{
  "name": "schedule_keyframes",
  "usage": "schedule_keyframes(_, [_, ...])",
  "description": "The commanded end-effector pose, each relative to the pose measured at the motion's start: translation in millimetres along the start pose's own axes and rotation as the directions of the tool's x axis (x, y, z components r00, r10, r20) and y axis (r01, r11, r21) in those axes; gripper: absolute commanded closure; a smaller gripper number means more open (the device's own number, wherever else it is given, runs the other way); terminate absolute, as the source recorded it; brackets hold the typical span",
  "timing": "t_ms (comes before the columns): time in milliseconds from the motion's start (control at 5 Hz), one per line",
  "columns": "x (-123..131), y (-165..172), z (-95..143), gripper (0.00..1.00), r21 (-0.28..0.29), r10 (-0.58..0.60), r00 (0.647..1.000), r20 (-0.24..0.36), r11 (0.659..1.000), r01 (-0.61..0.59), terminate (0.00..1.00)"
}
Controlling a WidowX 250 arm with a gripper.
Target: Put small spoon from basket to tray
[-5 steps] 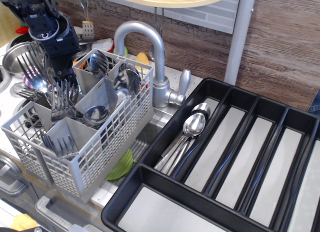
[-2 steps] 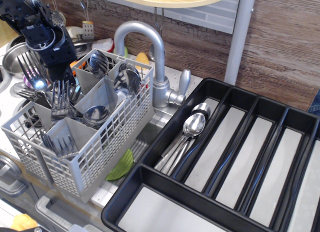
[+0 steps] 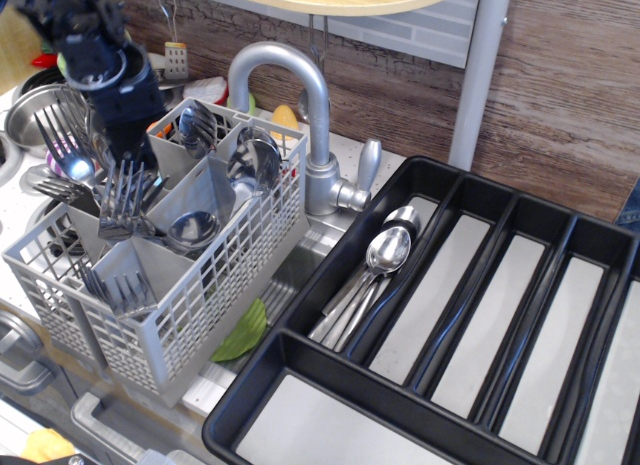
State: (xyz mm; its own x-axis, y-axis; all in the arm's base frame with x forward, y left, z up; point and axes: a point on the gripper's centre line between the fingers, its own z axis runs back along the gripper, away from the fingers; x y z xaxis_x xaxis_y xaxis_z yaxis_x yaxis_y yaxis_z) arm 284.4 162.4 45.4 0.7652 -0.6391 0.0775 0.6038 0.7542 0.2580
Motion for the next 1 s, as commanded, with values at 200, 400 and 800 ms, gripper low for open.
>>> schedule_keyframes(200, [50,30,132,1.00,0.139,-0.096,0.980,-0.173,0.983,0.120,0.00])
schedule_keyframes(400, [72,24,159,1.00,0.148,-0.114,0.975,-0.190,0.979,0.143,0.00])
schedule_keyframes(800, [113,-4,174,1.00,0.235,-0.096,0.995,-0.006,0.967,0.094,0.00])
